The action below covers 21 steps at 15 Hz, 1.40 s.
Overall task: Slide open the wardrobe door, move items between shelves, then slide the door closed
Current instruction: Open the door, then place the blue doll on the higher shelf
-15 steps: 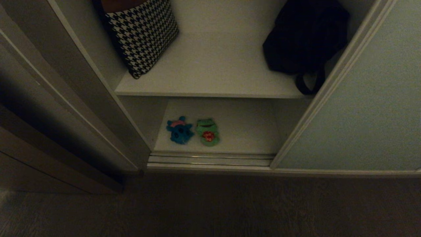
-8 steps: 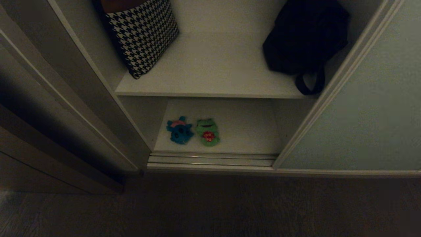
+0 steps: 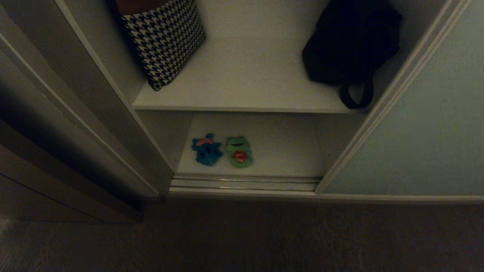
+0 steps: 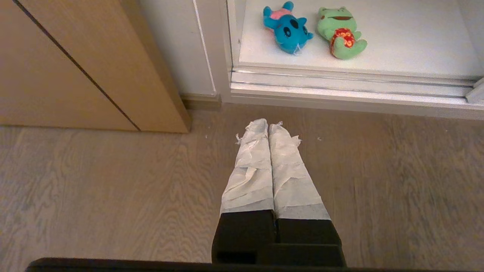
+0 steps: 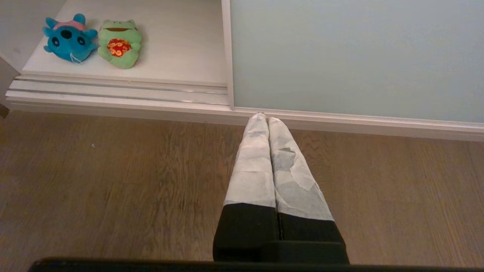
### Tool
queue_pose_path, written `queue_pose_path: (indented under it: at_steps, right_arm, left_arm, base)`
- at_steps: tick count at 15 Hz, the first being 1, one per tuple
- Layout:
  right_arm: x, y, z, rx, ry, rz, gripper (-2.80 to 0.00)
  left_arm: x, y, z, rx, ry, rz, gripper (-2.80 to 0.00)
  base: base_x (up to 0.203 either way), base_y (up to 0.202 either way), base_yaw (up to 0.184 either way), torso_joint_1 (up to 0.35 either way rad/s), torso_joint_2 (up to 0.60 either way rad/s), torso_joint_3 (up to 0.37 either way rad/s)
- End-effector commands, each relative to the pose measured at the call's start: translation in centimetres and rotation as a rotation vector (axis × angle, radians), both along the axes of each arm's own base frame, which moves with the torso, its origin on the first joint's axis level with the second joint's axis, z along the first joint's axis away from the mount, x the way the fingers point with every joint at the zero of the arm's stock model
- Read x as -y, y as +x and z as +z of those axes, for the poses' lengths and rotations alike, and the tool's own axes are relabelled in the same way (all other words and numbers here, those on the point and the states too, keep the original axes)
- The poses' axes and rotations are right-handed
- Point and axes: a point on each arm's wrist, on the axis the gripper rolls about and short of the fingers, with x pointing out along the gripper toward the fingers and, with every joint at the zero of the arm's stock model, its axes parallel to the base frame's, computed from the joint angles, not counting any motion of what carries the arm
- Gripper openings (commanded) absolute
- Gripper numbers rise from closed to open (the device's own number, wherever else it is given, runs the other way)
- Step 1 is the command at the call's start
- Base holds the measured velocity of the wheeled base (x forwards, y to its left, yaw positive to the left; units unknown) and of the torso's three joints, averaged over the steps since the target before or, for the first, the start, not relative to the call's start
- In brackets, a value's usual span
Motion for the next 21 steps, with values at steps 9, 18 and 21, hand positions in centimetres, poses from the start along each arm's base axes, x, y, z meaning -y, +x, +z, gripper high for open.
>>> queue_pose_path:
  at_steps: [9, 18, 21]
  right_arm:
    - [0.00, -0.01, -0.01, 0.002, 0.000, 0.001, -2.80]
    - [0.00, -0.02, 0.03, 0.003, 0.000, 0.001, -2.80]
    - [0.00, -0.02, 0.03, 0.003, 0.000, 0.001, -2.80]
  left_arm:
    - [0.00, 0.03, 0.02, -0.007, 0.001, 0.001, -2.80]
    - [0.00, 0.00, 0.01, -0.014, 0.003, 0.000, -2.80]
    - [0.00, 0.01, -0.03, -0.015, 0.003, 0.000, -2.80]
  base:
    - [0.000, 0.000, 0.000, 0.002, 0.00, -0.132]
    - [0.000, 0.000, 0.000, 0.003, 0.00, -0.195]
    - [0.000, 0.000, 0.000, 0.003, 0.00, -0.198]
